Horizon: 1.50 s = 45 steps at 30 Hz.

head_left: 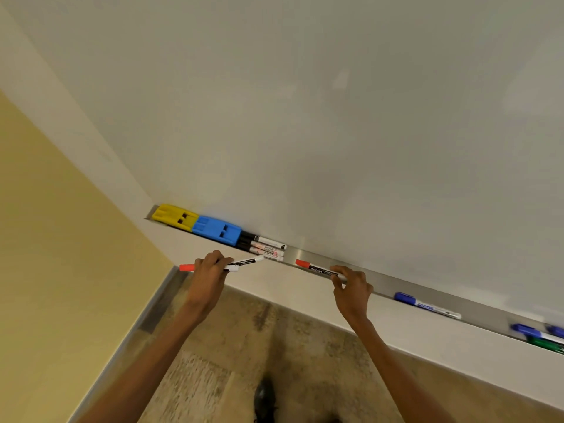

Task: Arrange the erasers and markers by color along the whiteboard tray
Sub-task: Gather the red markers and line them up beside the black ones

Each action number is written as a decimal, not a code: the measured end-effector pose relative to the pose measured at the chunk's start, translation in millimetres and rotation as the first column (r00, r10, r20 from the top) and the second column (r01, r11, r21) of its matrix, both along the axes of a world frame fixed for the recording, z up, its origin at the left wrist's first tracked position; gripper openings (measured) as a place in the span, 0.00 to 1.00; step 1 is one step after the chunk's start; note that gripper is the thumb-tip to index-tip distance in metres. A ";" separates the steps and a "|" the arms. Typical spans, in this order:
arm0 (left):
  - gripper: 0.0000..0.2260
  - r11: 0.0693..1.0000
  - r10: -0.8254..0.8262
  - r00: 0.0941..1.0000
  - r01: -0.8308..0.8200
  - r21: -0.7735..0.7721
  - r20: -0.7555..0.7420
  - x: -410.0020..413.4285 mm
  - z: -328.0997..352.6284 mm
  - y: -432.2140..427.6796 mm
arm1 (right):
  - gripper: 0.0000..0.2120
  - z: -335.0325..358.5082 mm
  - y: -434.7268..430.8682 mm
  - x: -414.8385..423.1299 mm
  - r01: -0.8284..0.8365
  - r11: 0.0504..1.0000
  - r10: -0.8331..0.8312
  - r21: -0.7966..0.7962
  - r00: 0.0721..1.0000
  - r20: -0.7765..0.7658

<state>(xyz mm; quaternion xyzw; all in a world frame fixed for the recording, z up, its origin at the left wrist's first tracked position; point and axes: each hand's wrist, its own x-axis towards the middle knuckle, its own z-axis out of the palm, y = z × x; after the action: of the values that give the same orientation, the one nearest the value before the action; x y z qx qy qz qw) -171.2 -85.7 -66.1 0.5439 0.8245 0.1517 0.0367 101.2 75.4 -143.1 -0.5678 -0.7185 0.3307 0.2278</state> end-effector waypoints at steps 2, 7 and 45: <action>0.12 1.000 0.010 1.000 -0.010 -0.008 0.001 -8.8 -2.3 -7.5 | 0.12 -1.6 -1.1 -7.5 -0.011 1.000 0.011 0.009 1.000 0.012; 0.12 1.000 -0.008 1.000 0.009 -0.026 0.026 -16.4 -5.8 -9.2 | 0.12 -5.4 -4.3 -19.3 -0.042 0.999 0.042 0.004 0.999 0.028; 0.11 0.891 -0.434 0.900 0.436 -0.126 0.043 82.4 -53.7 137.2 | 0.13 6.7 -66.9 106.9 0.366 0.929 -0.366 -0.043 0.930 0.022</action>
<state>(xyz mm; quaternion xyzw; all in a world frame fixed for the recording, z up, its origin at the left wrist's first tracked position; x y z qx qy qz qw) -88.8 51.5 -119.8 0.7097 0.6900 0.0885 0.1114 208.1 8.5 -136.4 -0.6992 -0.5938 0.2950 0.2672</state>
